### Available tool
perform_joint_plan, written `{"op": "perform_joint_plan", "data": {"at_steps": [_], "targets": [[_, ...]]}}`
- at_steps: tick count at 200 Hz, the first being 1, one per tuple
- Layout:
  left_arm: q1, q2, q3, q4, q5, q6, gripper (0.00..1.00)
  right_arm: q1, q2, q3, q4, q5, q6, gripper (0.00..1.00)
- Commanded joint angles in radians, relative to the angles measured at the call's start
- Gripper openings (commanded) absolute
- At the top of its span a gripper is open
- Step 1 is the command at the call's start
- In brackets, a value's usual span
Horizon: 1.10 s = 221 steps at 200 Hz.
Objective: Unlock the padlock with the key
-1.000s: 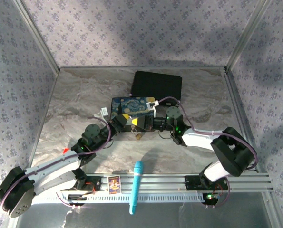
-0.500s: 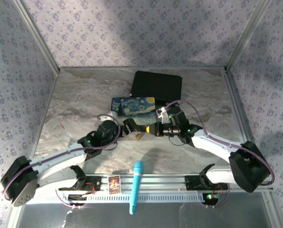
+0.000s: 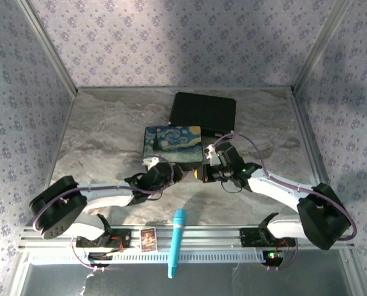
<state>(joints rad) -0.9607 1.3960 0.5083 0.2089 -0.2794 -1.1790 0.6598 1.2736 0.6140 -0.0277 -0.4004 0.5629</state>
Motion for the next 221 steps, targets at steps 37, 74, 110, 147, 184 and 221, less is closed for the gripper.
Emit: {"op": "perform_joint_plan", "data": {"at_steps": [37, 74, 110, 147, 184, 221], "targets": [[-0.013, 0.113, 0.095, -0.034, -0.057, -0.007, 0.73, 0.006, 0.021, -0.014, 0.001, 0.018, -0.008, 0.0], [-0.025, 0.169, 0.137, -0.05, -0.05, -0.003, 0.62, 0.01, 0.035, -0.018, 0.011, 0.02, -0.001, 0.0], [-0.033, 0.209, 0.142, -0.048, -0.041, -0.02, 0.54, 0.018, 0.058, -0.022, 0.027, 0.026, 0.003, 0.0], [-0.041, 0.196, 0.118, -0.041, -0.052, -0.038, 0.42, 0.028, 0.082, -0.036, 0.061, 0.011, 0.024, 0.0], [-0.044, 0.196, 0.095, -0.004, -0.046, -0.056, 0.37, 0.027, 0.095, -0.049, 0.091, -0.001, 0.046, 0.0], [-0.048, 0.203, 0.08, 0.009, -0.04, -0.066, 0.3, 0.03, 0.098, -0.063, 0.106, 0.0, 0.056, 0.0]]}}
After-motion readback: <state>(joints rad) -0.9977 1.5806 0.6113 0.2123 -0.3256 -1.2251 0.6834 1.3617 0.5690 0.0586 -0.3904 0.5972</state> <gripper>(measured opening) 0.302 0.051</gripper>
